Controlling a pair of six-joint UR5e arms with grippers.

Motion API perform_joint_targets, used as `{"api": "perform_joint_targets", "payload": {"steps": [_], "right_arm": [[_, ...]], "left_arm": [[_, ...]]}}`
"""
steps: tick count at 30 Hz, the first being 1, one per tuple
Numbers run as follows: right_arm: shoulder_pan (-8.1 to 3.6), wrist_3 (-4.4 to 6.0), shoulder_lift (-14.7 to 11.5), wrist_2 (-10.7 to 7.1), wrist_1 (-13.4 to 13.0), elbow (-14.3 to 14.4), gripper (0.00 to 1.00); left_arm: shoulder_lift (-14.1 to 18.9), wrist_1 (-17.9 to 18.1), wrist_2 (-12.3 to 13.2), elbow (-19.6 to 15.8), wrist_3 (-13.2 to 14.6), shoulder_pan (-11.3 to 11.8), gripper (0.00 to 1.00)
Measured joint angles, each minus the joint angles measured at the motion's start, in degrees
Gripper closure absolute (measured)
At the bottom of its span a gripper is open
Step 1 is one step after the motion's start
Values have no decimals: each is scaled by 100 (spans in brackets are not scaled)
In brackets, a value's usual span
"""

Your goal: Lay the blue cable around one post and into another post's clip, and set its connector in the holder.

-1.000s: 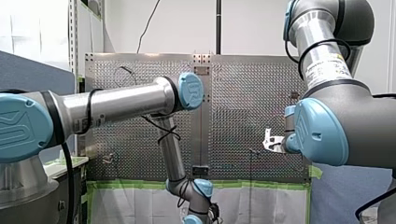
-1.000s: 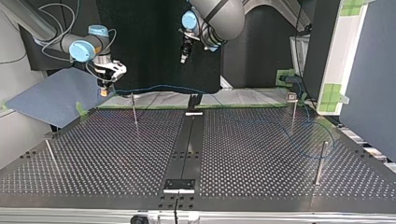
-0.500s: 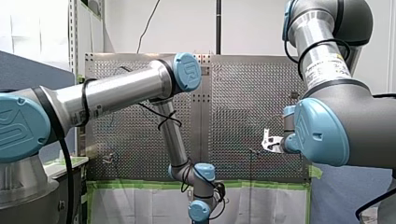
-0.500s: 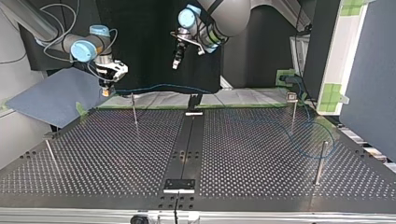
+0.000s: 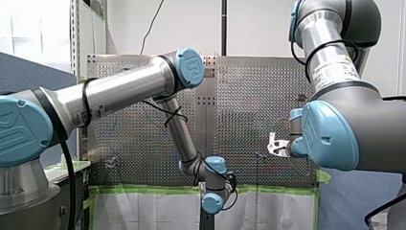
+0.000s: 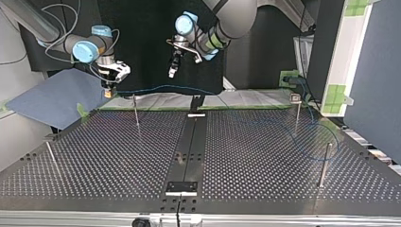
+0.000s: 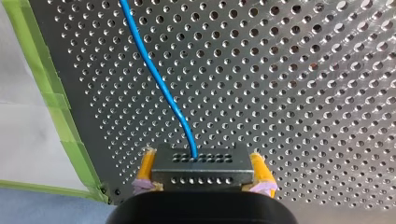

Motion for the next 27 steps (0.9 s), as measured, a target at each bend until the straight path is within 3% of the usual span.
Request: {"api": "perform_joint_targets", "payload": {"steps": [6,19,27], "right_arm": [[2,0,0,2,14,3,100],[12,0,-1,-2,32,-1,100],[28,0,-1,-2,32,3,100]], "left_arm": [[-8,-258,107,88,-42,113,0],[-32,-761,171,617,-70,190,0],[-302,-1046,164,956,-156,258,0]]}}
